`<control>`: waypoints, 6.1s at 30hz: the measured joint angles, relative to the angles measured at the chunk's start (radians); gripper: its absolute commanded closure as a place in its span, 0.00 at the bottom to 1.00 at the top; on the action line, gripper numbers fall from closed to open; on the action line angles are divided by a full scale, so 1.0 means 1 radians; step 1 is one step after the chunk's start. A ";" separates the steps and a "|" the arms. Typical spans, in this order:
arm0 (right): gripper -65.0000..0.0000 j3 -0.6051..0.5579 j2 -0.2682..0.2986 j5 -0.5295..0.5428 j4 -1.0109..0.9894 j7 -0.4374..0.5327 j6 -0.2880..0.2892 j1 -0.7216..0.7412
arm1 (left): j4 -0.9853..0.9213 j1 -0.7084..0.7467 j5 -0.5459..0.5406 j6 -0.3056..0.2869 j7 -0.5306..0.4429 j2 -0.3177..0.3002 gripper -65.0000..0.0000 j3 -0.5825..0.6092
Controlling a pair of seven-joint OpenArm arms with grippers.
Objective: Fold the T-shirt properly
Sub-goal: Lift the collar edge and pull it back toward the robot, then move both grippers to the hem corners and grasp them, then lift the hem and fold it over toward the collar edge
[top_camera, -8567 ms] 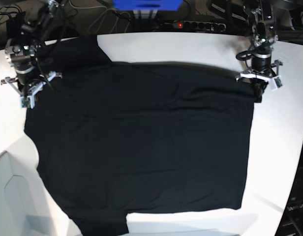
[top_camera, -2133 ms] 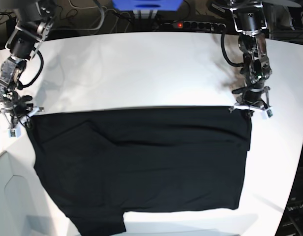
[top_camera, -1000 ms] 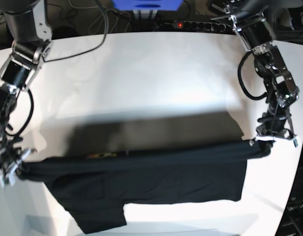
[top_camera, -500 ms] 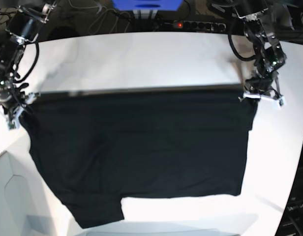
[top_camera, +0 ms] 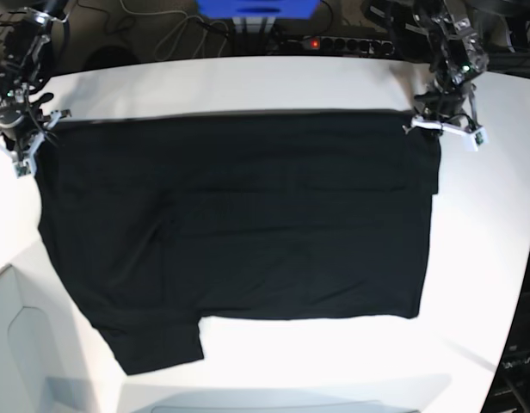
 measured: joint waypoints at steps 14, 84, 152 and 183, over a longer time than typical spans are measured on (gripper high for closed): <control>1.00 0.033 -0.001 0.021 0.011 0.024 -0.002 -0.133 | 0.122 0.179 -0.005 -0.001 0.006 0.001 1.00 -0.044; 0.47 -0.383 0.086 -0.006 -1.291 0.681 -0.286 0.935 | -0.837 -0.843 0.316 -0.001 -0.259 -0.112 0.22 0.237; 1.00 -0.306 0.050 0.001 -0.644 0.645 -0.262 0.578 | -0.528 -0.662 0.154 0.002 -0.163 -0.129 1.00 0.250; 1.00 -0.145 -0.001 0.001 -0.148 0.593 -0.140 0.036 | 0.004 -0.015 -0.187 0.001 -0.155 -0.064 1.00 -0.041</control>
